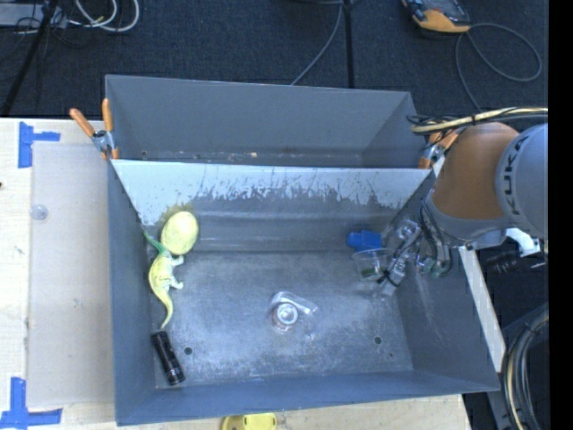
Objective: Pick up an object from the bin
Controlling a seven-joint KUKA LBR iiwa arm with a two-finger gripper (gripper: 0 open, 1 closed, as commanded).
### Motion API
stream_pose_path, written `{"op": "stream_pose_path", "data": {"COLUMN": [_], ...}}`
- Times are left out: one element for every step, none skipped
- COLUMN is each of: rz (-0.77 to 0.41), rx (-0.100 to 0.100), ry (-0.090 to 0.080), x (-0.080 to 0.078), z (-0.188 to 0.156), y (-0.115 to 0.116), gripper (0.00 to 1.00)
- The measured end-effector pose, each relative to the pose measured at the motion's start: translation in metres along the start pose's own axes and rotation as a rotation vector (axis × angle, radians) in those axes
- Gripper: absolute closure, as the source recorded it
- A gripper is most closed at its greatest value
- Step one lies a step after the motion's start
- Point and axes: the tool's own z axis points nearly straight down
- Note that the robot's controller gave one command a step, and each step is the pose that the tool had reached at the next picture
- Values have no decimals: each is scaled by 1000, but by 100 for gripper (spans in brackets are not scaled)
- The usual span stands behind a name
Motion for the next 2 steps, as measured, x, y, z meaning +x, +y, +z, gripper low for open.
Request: {"op": "stream_pose_path", "data": {"rz": [187, 163], "rx": [0, 1], "ry": [1, 1], "x": [-7, -8], "z": [5, 6], "y": [11, 13], "gripper": [0, 0]}}
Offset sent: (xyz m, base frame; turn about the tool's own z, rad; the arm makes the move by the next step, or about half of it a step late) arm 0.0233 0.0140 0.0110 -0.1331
